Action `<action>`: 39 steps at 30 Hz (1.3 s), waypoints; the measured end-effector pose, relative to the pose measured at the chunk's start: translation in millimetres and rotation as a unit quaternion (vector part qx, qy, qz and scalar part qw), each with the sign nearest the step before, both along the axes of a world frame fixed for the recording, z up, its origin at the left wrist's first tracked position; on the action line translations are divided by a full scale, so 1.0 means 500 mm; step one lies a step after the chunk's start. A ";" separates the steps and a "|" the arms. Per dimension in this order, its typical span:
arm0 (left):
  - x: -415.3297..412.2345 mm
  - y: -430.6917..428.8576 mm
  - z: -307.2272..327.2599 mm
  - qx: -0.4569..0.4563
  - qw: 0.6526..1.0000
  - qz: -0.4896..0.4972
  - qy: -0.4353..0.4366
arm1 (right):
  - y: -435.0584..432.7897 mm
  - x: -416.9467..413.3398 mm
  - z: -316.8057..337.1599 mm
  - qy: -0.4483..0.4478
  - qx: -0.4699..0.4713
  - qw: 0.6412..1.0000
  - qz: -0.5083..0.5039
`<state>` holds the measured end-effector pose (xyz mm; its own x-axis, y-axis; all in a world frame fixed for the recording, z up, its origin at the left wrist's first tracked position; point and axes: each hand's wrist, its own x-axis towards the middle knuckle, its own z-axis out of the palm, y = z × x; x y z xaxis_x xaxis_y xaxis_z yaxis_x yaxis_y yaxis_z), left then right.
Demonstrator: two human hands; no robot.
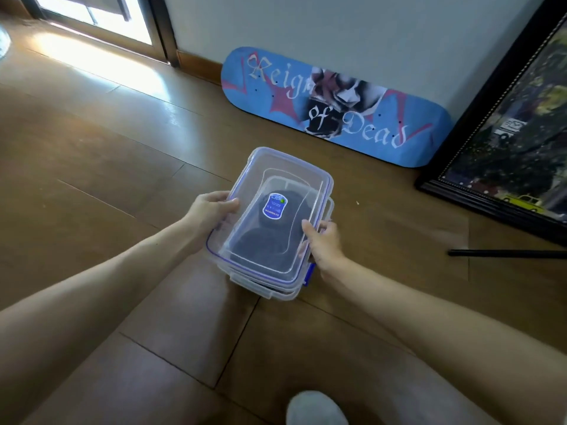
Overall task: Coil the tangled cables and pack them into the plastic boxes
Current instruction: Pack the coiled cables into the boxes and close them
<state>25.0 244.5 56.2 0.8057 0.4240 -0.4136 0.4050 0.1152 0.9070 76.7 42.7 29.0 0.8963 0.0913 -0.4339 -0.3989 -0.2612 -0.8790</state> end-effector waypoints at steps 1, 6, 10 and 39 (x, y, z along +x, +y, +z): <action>0.007 -0.006 -0.006 0.023 1.000 -0.008 0.007 | -0.005 -0.005 -0.006 0.009 -0.016 1.000 -0.007; 0.042 -0.028 -0.050 0.153 0.986 -0.035 0.050 | -0.009 -0.009 -0.059 0.041 -0.081 0.993 -0.075; 0.051 -0.034 -0.090 0.250 0.966 -0.041 0.051 | 0.002 -0.005 -0.064 0.056 -0.085 0.990 -0.093; 0.059 -0.021 -0.126 0.316 0.935 -0.097 0.131 | -0.012 0.008 -0.041 -0.023 -0.255 0.962 0.093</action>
<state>54.3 234.2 -6.8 0.7992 0.5065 -0.3237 0.5802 -0.5091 0.6358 80.9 36.8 8.6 0.9042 0.0373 -0.4256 -0.2681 -0.7260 -0.6332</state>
